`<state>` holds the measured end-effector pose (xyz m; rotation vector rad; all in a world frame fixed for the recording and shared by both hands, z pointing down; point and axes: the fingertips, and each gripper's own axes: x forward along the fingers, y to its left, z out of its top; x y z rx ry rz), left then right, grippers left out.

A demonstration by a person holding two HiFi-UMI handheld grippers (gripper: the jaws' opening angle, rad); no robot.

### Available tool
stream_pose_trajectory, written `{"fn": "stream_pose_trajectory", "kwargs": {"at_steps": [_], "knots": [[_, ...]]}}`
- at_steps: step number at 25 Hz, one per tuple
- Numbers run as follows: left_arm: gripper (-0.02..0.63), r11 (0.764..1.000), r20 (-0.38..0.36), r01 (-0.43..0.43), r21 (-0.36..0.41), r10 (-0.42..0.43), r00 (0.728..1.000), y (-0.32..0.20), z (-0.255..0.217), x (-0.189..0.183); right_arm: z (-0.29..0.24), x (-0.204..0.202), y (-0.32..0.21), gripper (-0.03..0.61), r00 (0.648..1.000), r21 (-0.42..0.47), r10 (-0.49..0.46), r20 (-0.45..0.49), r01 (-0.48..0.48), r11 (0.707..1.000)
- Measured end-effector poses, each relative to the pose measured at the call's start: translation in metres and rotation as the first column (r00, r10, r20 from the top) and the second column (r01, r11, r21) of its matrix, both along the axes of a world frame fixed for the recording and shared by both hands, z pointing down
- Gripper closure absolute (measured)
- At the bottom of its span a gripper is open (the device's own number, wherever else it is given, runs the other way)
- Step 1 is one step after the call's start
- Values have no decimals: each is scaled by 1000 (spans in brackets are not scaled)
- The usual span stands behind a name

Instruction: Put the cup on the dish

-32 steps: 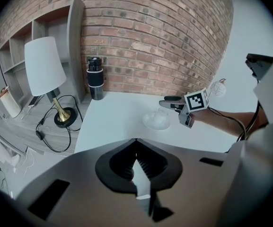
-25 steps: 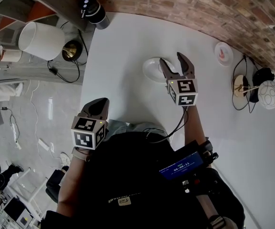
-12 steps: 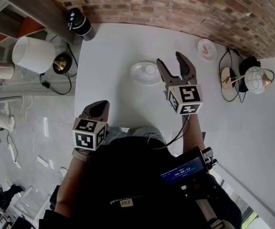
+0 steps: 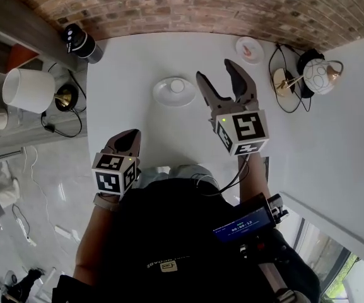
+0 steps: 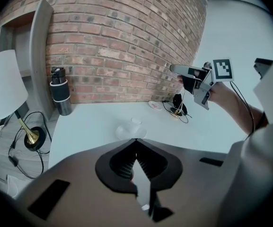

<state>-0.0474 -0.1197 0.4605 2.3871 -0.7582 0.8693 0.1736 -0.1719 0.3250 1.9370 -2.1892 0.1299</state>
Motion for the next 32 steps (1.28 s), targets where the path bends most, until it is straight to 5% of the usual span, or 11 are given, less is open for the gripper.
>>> {"fn": "stream_pose_trajectory", "kwargs": {"at_steps": [21,32], "knots": [[609,987,-60,-153,49,156,986,3,-16,41,-41,19,72,304,986,61,162,29,-164,985],[609,976,-58,-209,67,213,975,-7,-21,29,-42,6,88,304,968,52,237,80,-241,969]]}}
